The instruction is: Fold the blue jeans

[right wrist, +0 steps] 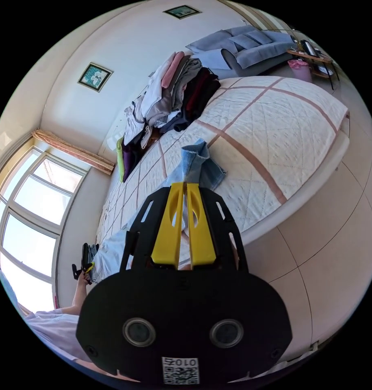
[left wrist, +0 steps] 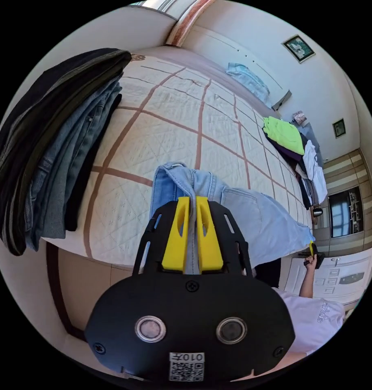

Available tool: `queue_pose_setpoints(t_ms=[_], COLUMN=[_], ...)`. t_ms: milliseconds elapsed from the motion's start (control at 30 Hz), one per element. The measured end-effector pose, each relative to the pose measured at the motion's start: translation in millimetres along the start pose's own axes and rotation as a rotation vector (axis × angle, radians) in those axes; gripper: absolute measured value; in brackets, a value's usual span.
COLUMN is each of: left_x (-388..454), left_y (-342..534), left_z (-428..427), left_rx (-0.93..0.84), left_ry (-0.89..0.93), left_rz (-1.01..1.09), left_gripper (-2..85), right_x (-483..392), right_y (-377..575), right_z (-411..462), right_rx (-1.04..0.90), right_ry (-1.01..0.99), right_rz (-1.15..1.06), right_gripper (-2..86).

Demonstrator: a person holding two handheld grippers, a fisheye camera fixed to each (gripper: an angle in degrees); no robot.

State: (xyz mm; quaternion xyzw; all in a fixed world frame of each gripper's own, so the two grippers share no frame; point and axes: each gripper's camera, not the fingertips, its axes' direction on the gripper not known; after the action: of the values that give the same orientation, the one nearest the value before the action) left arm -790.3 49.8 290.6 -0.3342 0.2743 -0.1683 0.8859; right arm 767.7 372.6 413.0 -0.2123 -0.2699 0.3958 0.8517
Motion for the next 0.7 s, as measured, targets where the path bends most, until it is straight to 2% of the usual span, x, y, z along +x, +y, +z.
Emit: queue_pose_setpoints(t_ms=[133, 200, 233, 333, 367, 433, 467, 600, 700], left_x=[-10.2, -11.9, -13.3, -22.9, -27.1, -29.1, -27.1, -24.4, -22.6], left_y=[-14.2, -23.1, -27.5, -35.0, -36.4, -37.6, -37.5, -34.9, -31.6], left_z=[-31.6, -42.4, -46.2, -34.3, -22.6, -6.9, -3.8, -7.6, 0.1], left_rx=[0.084, 0.093, 0.097, 0.043, 0.014, -0.033, -0.031, 0.019, 0.013], left_ry=[0.046, 0.018, -0.010, -0.029, -0.024, -0.020, -0.033, -0.034, -0.010], left_rz=[0.009, 0.006, -0.011, -0.066, -0.091, -0.121, -0.127, -0.166, -0.196], left_gripper=[0.7, 0.3, 0.1, 0.0, 0.1, 0.1, 0.2, 0.5, 1.4], right_x=[-31.6, -55.7, -55.7, -21.4, -2.6, 15.0, 17.4, -1.1, -0.8], right_y=[-13.5, -9.2, -8.2, -5.7, -2.0, 4.7, 6.9, 14.3, 16.8], right_z=[-0.2, -18.4, -19.0, 14.0, 29.3, 30.0, 27.5, 23.0, 33.4], right_rx=[-0.028, 0.093, 0.101, -0.042, -0.091, -0.035, -0.012, -0.046, -0.045], right_ry=[-0.002, -0.061, -0.047, 0.030, 0.021, -0.124, -0.173, -0.056, -0.098], right_rz=[-0.115, -0.275, -0.269, -0.092, -0.013, 0.052, 0.067, 0.023, -0.004], right_gripper=[3.8, 3.7, 3.7, 3.7, 3.8, 3.8, 3.8, 3.7, 3.7])
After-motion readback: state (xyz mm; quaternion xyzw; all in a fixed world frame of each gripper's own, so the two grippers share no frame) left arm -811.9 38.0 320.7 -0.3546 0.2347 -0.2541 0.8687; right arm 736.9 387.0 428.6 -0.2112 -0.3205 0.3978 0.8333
